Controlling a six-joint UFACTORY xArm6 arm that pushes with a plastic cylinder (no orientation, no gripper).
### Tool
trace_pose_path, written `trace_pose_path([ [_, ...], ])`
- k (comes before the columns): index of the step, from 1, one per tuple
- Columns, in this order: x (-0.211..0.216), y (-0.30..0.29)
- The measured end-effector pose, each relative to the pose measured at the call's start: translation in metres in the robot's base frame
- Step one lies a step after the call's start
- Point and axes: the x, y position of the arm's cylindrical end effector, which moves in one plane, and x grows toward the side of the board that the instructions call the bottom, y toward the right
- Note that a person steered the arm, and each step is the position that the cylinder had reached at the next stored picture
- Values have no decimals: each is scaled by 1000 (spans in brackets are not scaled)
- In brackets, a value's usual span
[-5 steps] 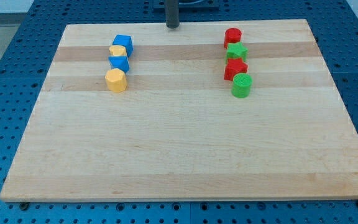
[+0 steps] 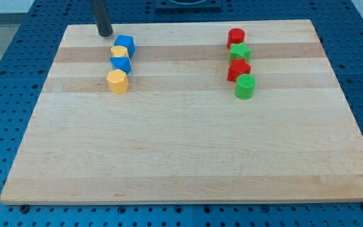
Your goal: Move the blue cube to the right of the blue triangle
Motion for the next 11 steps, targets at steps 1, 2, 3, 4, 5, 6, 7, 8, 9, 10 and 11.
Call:
trace_pose_path([
  [1,36,0],
  [2,61,1],
  [3,61,26],
  [4,52,42],
  [5,27,47],
  [6,28,79],
  [7,64,97],
  [8,98,120],
  [9,90,115],
  [10,52,77],
  [11,21,9],
])
